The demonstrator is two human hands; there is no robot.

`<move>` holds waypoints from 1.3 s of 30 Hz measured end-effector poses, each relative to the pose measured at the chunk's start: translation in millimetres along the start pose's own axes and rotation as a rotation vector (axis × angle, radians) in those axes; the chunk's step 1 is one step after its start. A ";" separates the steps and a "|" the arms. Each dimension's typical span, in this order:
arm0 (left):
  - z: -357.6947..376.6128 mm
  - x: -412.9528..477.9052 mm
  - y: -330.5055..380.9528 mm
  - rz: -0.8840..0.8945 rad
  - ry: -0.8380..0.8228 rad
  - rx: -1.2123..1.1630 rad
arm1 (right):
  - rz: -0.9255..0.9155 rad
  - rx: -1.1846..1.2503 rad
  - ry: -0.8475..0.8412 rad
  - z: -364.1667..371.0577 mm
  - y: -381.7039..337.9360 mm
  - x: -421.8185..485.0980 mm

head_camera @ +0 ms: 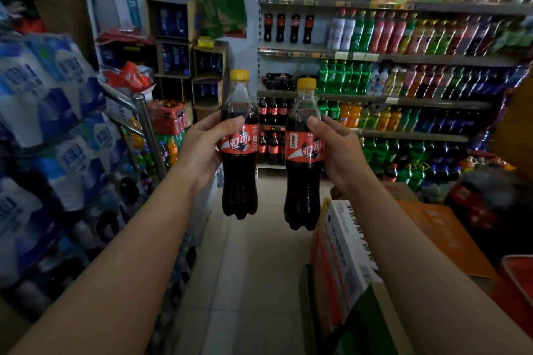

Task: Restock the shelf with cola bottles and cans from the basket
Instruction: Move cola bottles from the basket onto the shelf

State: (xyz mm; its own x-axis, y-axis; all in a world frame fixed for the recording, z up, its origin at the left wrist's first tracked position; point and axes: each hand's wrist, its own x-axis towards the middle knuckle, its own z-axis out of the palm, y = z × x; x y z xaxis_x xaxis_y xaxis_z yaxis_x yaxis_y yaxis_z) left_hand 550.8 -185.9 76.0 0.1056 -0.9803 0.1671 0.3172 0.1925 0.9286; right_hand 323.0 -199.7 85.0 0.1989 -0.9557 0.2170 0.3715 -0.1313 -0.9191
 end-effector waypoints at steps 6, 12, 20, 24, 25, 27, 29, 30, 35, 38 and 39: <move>10.1 40.0 -20.0 -0.007 -0.039 0.016 | 0.000 0.014 0.030 -19.2 11.0 36.6; 5.1 108.9 -42.6 -0.012 -0.060 0.042 | -0.002 0.023 0.056 -31.1 32.0 96.3; -28.9 241.7 -53.4 -0.023 -0.105 0.053 | -0.039 -0.018 0.115 -30.8 61.0 213.0; -37.9 308.6 -57.4 -0.042 -0.158 0.092 | -0.062 -0.026 0.151 -29.5 72.5 271.5; -37.6 321.8 -59.1 -0.046 -0.165 0.095 | -0.065 -0.029 0.152 -28.7 74.3 283.7; -38.7 351.6 -64.9 -0.054 -0.169 0.083 | -0.059 -0.042 0.152 -30.4 79.5 311.2; -39.9 383.2 -71.6 -0.071 -0.180 0.064 | -0.047 -0.044 0.155 -35.7 85.9 341.0; -40.5 399.0 -75.2 -0.074 -0.189 0.059 | -0.049 -0.043 0.156 -39.3 89.7 356.2; -36.9 482.4 -94.0 -0.077 -0.186 0.014 | -0.051 -0.032 0.146 -61.7 107.1 440.1; -34.5 536.5 -107.3 -0.060 -0.178 0.012 | -0.054 -0.015 0.157 -79.5 117.4 498.9; -33.4 555.5 -111.7 -0.057 -0.165 0.020 | -0.051 -0.012 0.158 -85.6 120.2 519.8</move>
State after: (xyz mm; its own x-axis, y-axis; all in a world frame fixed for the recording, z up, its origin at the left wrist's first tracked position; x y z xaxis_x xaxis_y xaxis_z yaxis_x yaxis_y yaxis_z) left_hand 605.6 -750.4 54.0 -0.0687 -0.9840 0.1644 0.2989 0.1369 0.9444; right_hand 393.5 -734.9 59.1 0.0342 -0.9771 0.2099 0.3665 -0.1831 -0.9122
